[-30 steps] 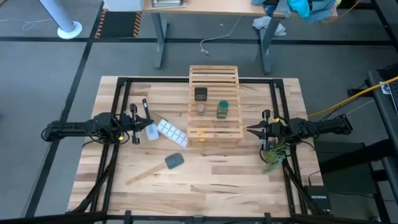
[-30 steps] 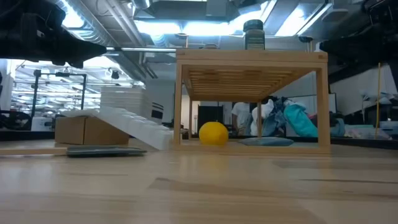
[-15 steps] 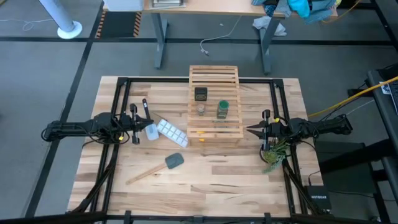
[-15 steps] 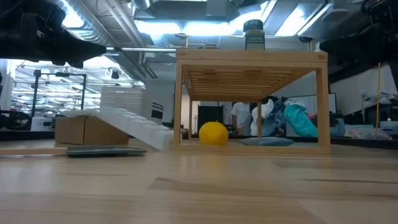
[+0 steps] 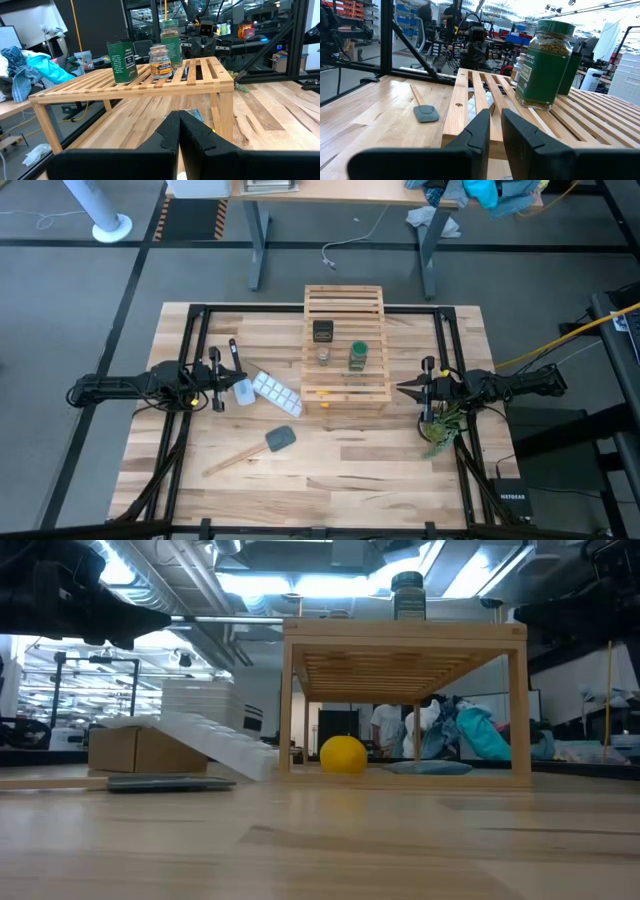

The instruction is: Shelf spices

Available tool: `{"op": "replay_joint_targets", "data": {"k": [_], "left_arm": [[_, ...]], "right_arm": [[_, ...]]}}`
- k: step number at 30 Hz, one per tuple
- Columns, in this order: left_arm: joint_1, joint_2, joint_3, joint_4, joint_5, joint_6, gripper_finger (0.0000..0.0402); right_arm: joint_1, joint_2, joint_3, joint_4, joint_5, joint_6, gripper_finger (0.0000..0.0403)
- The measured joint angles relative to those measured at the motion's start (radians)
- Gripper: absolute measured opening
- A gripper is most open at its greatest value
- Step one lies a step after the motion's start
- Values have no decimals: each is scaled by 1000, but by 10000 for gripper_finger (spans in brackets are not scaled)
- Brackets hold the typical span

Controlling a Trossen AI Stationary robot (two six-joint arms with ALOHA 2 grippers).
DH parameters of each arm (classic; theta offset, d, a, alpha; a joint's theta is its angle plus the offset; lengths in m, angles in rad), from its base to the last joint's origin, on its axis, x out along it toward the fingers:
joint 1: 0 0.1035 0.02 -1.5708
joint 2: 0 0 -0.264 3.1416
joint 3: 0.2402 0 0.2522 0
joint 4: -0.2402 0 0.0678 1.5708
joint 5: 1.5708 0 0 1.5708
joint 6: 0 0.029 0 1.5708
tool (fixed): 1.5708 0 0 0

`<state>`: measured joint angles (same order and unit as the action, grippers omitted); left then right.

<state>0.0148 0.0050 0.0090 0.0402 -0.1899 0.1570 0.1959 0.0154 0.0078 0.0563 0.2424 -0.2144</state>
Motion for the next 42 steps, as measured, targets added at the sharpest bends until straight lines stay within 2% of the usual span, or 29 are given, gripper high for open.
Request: {"op": "replay_joint_targets", "data": {"k": [26, 30, 34, 42], "left_arm": [[0, 0, 0, 0, 0, 0, 0], [0, 0, 0, 0, 0, 2, 0], [0, 0, 0, 0, -1, 68, 0], [0, 0, 0, 0, -1, 85, 0]], "right_arm": [[0, 0, 0, 4, 14, 1, 53], [0, 0, 0, 16, 36, 52, 57], [0, 0, 7, 17, 36, 112, 90], [0, 2, 24, 107, 36, 137, 204]]}}
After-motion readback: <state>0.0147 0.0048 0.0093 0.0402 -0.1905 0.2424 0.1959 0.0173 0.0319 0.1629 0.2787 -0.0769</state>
